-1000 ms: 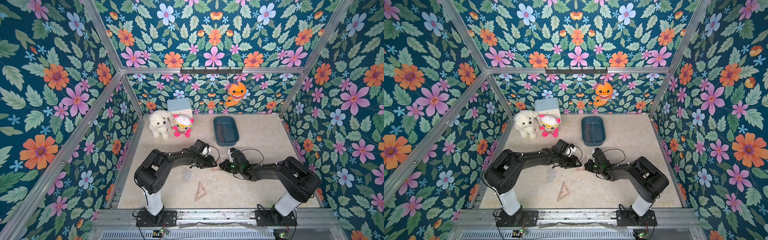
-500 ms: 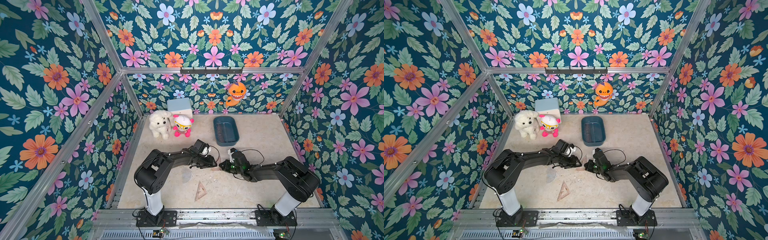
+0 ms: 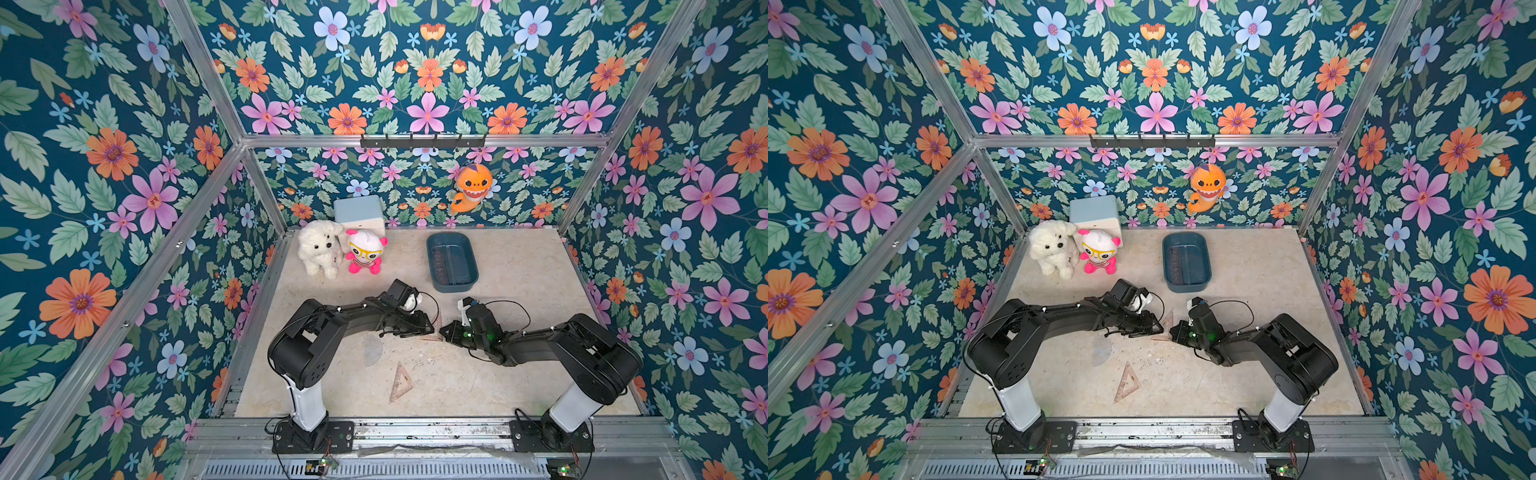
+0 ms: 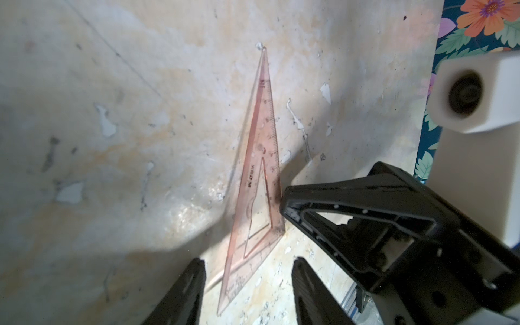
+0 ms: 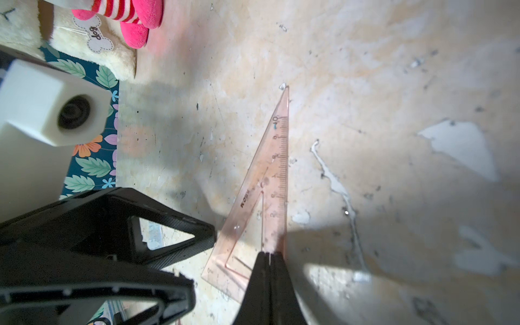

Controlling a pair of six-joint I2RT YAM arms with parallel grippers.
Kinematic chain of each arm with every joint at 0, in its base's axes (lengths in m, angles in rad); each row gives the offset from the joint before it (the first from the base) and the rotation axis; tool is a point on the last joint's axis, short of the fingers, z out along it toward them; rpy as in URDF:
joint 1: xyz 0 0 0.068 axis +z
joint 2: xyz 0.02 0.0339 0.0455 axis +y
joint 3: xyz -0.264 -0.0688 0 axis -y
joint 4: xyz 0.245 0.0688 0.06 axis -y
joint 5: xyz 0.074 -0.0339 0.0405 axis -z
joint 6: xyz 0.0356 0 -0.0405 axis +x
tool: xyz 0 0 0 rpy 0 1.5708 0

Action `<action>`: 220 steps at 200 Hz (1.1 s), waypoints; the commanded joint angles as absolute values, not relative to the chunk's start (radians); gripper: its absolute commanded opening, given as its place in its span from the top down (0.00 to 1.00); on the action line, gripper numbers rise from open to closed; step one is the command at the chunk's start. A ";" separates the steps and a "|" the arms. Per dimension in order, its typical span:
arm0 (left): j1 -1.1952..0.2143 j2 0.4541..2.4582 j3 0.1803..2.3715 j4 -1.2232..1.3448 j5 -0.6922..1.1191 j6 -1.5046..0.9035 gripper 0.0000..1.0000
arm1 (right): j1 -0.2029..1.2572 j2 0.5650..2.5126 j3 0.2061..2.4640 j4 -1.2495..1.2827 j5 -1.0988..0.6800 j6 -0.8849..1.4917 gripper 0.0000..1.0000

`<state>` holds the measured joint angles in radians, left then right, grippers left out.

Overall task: Put the scattered rulers into the storage box
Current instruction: Pick up the ruler from the center of the board.

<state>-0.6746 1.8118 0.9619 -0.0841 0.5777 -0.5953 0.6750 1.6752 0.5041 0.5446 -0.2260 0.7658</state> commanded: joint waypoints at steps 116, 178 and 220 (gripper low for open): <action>-0.693 1.845 0.923 -0.037 0.646 -0.650 0.46 | 0.675 1.738 0.491 0.449 -0.227 0.785 0.97; -0.693 1.857 0.937 -0.021 0.643 -0.666 0.46 | 0.674 1.744 0.450 0.494 -0.224 0.800 0.98; -0.694 1.875 0.959 0.012 0.644 -0.692 0.47 | 0.675 1.757 0.437 0.523 -0.232 0.810 0.98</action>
